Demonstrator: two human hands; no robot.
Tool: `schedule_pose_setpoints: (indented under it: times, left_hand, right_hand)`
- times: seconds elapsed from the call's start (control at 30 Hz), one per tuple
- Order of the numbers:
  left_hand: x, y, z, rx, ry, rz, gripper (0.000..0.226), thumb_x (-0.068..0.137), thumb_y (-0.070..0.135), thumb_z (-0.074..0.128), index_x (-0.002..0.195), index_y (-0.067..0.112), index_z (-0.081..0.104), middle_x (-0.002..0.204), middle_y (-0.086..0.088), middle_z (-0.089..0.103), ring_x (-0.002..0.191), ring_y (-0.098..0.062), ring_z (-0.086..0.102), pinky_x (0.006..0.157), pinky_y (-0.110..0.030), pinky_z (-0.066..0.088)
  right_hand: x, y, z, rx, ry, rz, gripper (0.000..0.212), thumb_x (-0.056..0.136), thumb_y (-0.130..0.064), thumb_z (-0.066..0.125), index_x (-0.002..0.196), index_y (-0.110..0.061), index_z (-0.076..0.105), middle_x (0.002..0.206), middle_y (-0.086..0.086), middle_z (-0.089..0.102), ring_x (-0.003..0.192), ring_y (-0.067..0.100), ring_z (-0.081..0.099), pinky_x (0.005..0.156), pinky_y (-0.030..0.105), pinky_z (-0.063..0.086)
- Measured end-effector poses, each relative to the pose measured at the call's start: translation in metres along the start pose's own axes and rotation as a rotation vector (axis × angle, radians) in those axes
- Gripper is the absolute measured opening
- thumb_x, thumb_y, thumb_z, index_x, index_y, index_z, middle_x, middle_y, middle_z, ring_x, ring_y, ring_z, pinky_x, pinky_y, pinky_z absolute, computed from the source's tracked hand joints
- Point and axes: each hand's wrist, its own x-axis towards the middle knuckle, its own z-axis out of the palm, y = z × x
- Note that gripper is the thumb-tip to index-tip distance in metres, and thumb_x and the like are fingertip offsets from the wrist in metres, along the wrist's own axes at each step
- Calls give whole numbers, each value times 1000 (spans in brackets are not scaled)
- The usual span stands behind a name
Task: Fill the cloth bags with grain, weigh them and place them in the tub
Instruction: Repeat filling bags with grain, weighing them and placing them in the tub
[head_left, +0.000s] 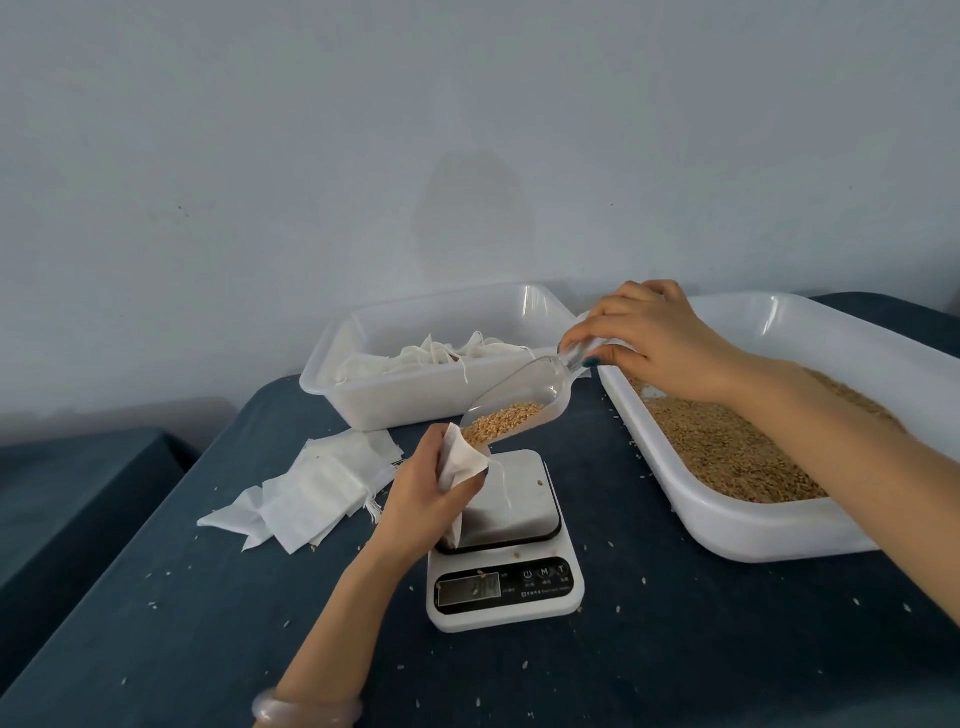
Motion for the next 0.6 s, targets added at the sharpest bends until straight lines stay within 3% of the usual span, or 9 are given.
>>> schedule_pose_setpoints:
  times: [0.1,0.17,0.3,0.37,0.5,0.6]
  left_hand:
    - [-2,6,-1,-65,16,2,29,80,45,64,99,27,51,88,9,62,73,-11,57,62,-25,49]
    - [-3,10,-2,-113,13,13,24,82,42,64,98,29,52,84,13,63,68,-3,55,61,-19,47]
    - [-5,14,-3,-232,-4,-12,12,86,35,60,97,39,56,76,9,62,62,-5,55,59,-18,48]
    - [-5,16,-5,-279,22,-41,12,88,40,56,99,34,58,68,8,60,59,-6,53,58,-19,47]
    - [-4,15,-10,-343,54,-59,32,95,50,52,93,18,55,65,4,56,62,-9,52,64,-23,45]
    - [-2,14,-13,-383,102,-68,21,104,29,45,91,18,58,77,8,62,72,-8,55,73,-22,45]
  right_hand:
    - [-5,4,8,147,-100,113,29,97,-24,56,110,-51,60,97,-32,51,102,6,41,97,37,26]
    - [-10,6,14,232,-161,195,32,98,-22,55,105,-53,57,102,-28,58,98,3,41,101,39,30]
    - [-16,4,20,531,-262,327,27,101,-17,50,119,-34,62,120,-15,62,109,-2,50,109,36,37]
    - [-16,0,16,724,-242,372,25,100,-17,50,119,-27,62,124,-10,62,118,4,54,111,36,38]
    - [-15,2,10,861,-126,541,26,97,-25,54,122,-26,62,123,-6,64,121,15,54,109,46,38]
    - [-15,12,11,845,20,696,29,99,-23,52,128,-23,59,119,-7,64,113,14,56,99,39,45]
